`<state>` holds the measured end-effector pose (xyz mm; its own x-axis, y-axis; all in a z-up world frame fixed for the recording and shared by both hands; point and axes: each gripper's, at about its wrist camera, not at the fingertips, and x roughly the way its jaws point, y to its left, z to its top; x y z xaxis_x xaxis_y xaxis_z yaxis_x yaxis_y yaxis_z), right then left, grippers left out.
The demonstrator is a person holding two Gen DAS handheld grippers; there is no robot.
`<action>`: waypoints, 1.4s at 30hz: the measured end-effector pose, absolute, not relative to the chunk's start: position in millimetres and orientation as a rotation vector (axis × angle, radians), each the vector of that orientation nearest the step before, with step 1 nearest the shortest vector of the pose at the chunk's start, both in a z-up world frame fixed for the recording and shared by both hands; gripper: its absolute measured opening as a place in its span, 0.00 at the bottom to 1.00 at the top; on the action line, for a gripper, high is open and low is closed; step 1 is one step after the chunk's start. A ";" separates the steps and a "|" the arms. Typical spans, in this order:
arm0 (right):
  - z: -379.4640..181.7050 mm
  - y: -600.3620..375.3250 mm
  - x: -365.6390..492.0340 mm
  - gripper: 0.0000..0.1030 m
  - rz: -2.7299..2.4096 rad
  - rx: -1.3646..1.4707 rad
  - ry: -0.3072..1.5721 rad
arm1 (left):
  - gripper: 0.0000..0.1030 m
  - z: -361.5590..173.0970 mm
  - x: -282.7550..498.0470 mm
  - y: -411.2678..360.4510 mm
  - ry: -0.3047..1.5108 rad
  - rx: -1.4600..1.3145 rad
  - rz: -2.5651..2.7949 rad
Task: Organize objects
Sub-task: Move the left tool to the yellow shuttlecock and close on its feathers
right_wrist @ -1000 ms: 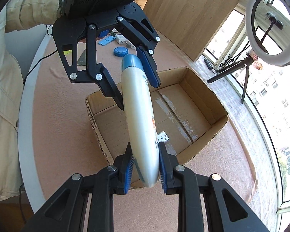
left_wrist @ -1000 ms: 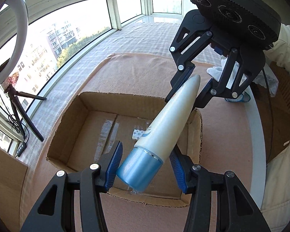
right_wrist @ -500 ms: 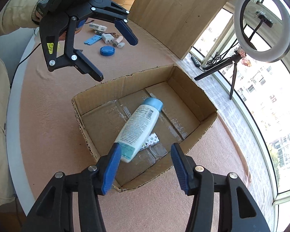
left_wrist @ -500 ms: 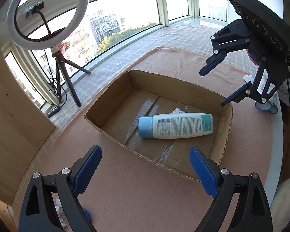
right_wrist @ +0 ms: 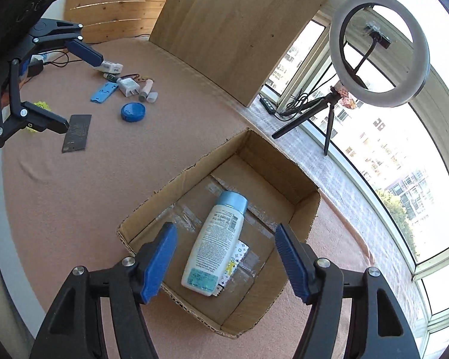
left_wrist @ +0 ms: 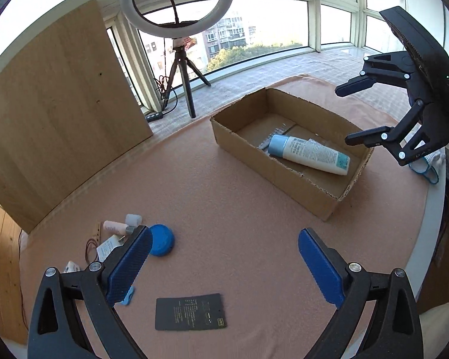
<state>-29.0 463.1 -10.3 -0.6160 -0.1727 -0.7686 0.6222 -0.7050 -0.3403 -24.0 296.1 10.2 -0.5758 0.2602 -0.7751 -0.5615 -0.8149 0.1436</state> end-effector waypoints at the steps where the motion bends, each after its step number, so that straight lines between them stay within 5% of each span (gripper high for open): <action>1: -9.2 453.3 -26.8 0.64 -2.330 1.016 0.824 | 0.97 14.2 -20.6 285.6 0.497 -1.097 2.399; 25: -70.5 201.0 42.0 0.67 -2.173 1.176 0.721 | 0.99 57.9 56.0 40.8 0.255 -1.198 2.742; 42: -101.2 181.8 6.5 0.67 -2.117 1.166 0.753 | 0.99 -49.2 93.7 -25.6 0.095 -1.576 2.654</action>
<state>6.5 181.8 -101.2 -0.4331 -0.2302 -0.8715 0.7287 -0.6585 -0.1882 93.7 -25.6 -49.2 -0.4782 0.0146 -0.8781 -0.0772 -0.9967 0.0255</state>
